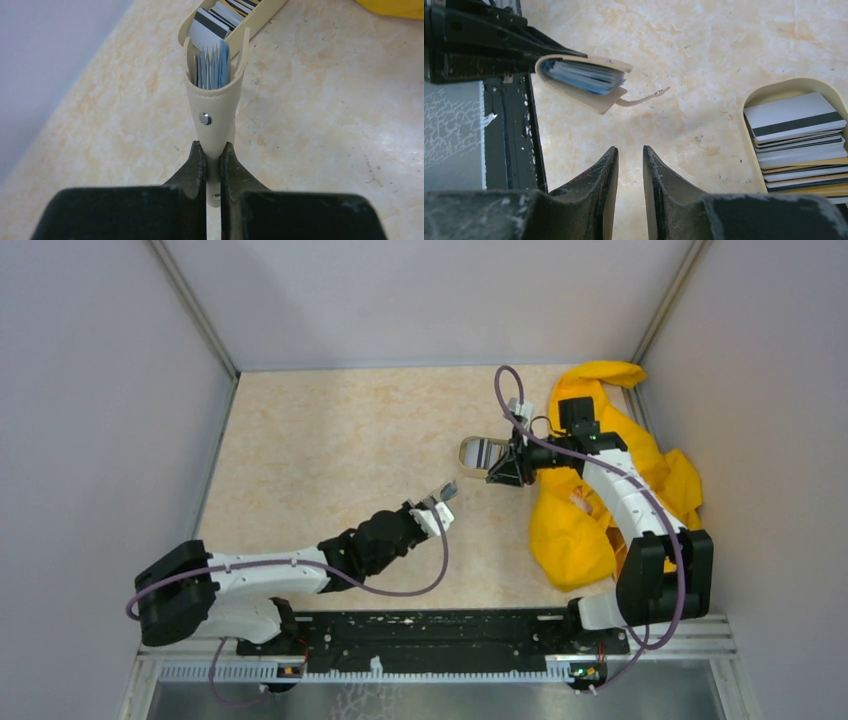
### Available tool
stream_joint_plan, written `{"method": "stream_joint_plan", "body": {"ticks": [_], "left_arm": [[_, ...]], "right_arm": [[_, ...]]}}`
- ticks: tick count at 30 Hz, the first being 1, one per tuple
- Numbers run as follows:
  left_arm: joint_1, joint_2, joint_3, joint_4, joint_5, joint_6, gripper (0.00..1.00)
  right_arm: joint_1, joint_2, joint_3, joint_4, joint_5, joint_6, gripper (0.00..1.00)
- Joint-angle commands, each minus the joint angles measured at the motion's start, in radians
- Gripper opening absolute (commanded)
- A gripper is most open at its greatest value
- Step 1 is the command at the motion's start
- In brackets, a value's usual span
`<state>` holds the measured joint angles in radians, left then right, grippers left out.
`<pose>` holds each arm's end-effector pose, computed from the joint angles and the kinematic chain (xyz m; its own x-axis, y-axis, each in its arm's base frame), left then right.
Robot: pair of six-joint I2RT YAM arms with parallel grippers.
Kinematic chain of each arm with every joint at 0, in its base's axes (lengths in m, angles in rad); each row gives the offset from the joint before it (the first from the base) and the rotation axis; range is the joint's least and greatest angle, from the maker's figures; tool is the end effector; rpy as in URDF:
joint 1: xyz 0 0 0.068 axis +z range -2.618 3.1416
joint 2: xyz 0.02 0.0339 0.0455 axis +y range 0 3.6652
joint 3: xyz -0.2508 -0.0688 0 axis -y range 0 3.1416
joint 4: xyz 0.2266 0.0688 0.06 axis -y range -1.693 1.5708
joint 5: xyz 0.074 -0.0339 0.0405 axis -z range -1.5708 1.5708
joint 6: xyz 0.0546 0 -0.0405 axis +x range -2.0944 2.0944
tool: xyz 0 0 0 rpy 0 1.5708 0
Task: Put the credit cards into the card holder
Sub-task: Close the card holder at the center of the board.
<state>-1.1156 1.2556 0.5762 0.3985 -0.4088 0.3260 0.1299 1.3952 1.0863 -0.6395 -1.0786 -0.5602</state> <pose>0.1406 -0.2379 0.2218 0.0947 0.4749 -0.8749 0.6607 0.6274 0.4121 0.2600 0.0825 0.2676 -0.3793 -0.3028 -0.8743 -0.9115 0.2847 0.2968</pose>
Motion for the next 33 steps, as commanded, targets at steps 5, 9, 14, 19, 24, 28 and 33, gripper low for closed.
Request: {"method": "stream_joint_plan", "body": {"ticks": [5, 9, 14, 19, 24, 28, 33], "left_arm": [[-0.145, 0.215, -0.03, 0.358, -0.283, 0.518, 0.0], [-0.182, 0.334, -0.06, 0.587, -0.351, 0.661, 0.0], [-0.223, 0.5, -0.033, 0.683, -0.376, 0.736, 0.0], [-0.254, 0.71, -0.024, 0.932, -0.44, 0.865, 0.0], [-0.273, 0.848, -0.016, 1.114, -0.474, 0.961, 0.0], [-0.289, 0.811, -0.017, 0.992, -0.455, 0.844, 0.08], [-0.29, 0.664, 0.054, 0.362, -0.292, 0.423, 0.32]], "right_arm": [[-0.035, -0.013, -0.015, 0.056, -0.047, 0.022, 0.25], [-0.045, 0.0, -0.016, 0.056, -0.048, 0.029, 0.25], [-0.047, 0.012, -0.019, 0.057, -0.048, 0.029, 0.25], [-0.046, 0.027, -0.019, 0.045, -0.05, 0.018, 0.25], [-0.047, 0.04, -0.014, 0.031, -0.054, 0.009, 0.25], [-0.047, 0.04, -0.012, 0.029, -0.057, 0.008, 0.25], [-0.047, 0.043, -0.012, 0.026, -0.055, 0.009, 0.25]]}}
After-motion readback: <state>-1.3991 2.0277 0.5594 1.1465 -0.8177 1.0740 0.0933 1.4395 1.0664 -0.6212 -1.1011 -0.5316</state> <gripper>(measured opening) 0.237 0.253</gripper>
